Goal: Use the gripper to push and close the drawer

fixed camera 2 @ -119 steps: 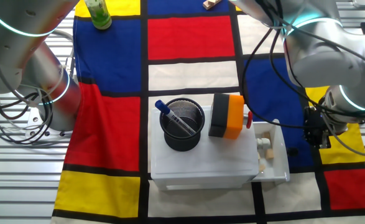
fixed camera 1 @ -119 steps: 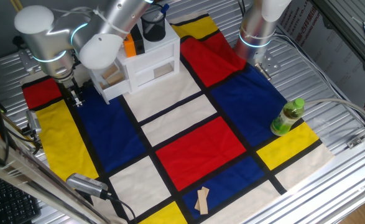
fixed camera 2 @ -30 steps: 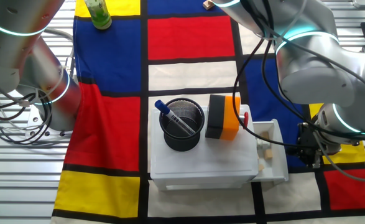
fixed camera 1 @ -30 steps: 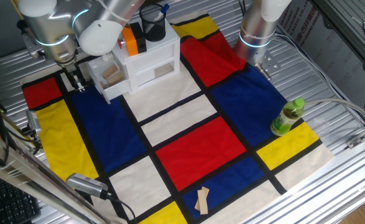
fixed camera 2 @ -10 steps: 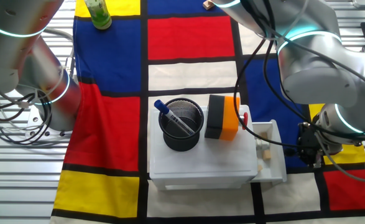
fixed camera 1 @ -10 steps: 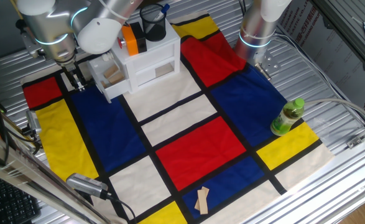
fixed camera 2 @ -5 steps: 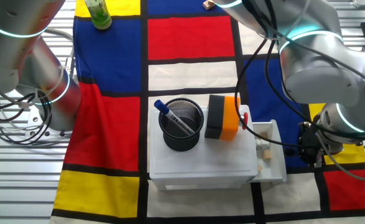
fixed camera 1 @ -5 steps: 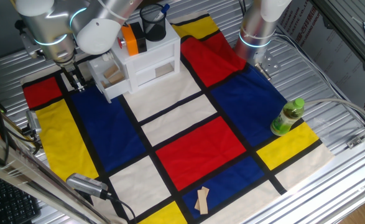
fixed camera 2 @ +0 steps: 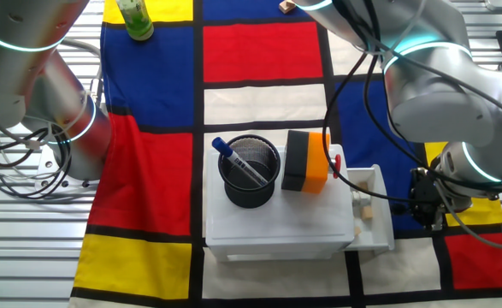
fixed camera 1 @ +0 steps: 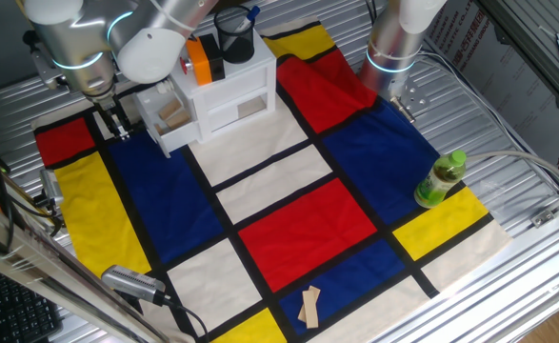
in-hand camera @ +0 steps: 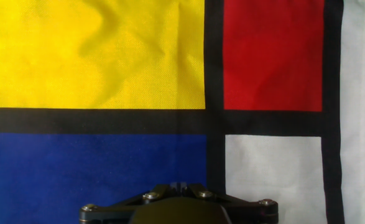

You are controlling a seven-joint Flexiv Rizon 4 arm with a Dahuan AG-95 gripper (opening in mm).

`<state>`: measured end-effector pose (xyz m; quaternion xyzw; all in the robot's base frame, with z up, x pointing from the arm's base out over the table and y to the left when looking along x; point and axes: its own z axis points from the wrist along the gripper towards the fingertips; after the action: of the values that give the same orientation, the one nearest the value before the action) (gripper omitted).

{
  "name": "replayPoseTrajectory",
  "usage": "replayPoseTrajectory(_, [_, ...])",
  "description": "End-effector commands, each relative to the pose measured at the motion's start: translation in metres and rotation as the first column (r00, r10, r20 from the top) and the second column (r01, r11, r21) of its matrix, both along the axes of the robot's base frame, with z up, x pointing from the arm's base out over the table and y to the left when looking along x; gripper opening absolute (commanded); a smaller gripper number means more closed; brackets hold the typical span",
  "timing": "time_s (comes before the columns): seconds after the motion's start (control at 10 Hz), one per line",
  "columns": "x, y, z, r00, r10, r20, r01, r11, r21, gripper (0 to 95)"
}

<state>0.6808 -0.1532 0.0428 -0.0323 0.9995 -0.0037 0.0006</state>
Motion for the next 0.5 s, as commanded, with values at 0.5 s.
replayPoseTrajectory(0.5, [0.0004,-0.0001,0.0000,1.000,0.004,0.000,-0.004,1.000,0.000,0.0])
